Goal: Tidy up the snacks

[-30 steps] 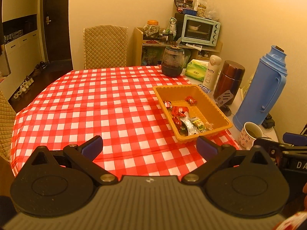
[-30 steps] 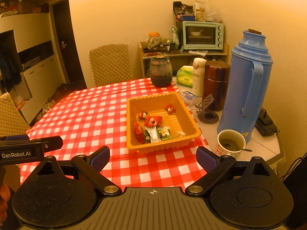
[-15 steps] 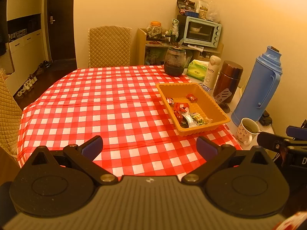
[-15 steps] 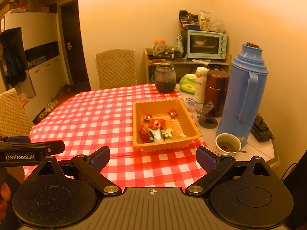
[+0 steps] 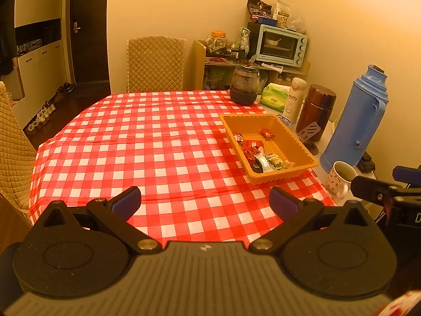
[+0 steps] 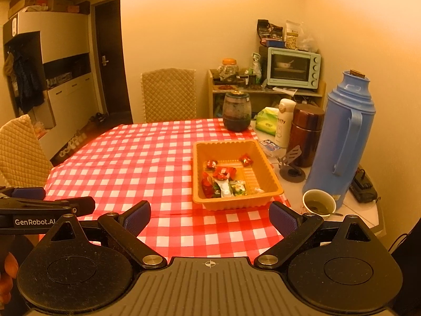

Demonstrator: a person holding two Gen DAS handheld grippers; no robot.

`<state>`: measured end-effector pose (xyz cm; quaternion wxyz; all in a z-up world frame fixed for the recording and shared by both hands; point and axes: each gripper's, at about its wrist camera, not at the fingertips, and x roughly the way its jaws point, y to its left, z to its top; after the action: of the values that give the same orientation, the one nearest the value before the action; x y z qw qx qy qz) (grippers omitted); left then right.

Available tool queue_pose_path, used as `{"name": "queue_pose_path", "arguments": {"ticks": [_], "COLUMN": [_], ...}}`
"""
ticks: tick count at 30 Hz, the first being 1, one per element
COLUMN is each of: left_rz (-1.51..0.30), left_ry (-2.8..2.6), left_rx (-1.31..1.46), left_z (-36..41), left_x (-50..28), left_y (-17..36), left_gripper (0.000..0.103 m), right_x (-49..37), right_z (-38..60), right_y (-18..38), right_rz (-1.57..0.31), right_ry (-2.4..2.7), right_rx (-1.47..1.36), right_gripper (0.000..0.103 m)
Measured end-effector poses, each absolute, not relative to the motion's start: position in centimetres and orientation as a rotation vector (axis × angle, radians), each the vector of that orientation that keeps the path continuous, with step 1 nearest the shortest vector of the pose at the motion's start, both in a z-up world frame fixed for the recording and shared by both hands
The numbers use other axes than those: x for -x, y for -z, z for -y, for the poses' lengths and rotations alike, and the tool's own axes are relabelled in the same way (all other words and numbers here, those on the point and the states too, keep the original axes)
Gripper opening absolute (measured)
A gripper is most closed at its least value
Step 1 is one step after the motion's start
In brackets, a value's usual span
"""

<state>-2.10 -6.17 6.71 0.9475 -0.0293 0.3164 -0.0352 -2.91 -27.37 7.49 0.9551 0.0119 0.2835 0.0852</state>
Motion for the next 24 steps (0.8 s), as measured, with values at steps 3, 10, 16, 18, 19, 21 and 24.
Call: {"name": "queue_pose_path", "arguments": {"ticks": [3, 10, 16, 18, 19, 21, 24], "left_rz": [-0.646, -0.645, -0.648, -0.647, -0.647, -0.646, -0.648], "left_ry": [0.072, 0.075, 0.079, 0.079, 0.079, 0.078, 0.08], "left_rx": [0.059, 0.062, 0.06, 0.062, 0.062, 0.06, 0.061], "left_z": [6.05, 5.94, 6.2, 6.23, 6.24, 6.24, 6.22], "left_x": [2.04, 2.07, 2.08, 2.09, 2.09, 2.1, 2.09], "left_y": [-6.68, -6.65, -6.63, -6.63, -6.63, -6.62, -6.61], "left_gripper": [0.103, 0.103, 0.103, 0.103, 0.103, 0.103, 0.103], "right_x": [2.72, 2.7, 2.64, 2.62, 2.61, 2.54, 2.44], "right_z": [27.48, 27.75, 27.82, 27.83, 27.87, 27.95, 28.04], "right_y": [-7.38, -7.24, -7.19, -7.18, -7.15, -7.07, -6.95], "right_rz": [-0.577, -0.578, -0.579, -0.578, -0.578, -0.578, -0.581], "right_ry": [-0.174, -0.164, -0.163, -0.163, -0.161, -0.158, -0.151], "right_rx": [-0.028, -0.029, -0.032, -0.031, -0.031, -0.032, -0.034], "right_gripper": [0.096, 0.096, 0.096, 0.096, 0.096, 0.096, 0.096]}}
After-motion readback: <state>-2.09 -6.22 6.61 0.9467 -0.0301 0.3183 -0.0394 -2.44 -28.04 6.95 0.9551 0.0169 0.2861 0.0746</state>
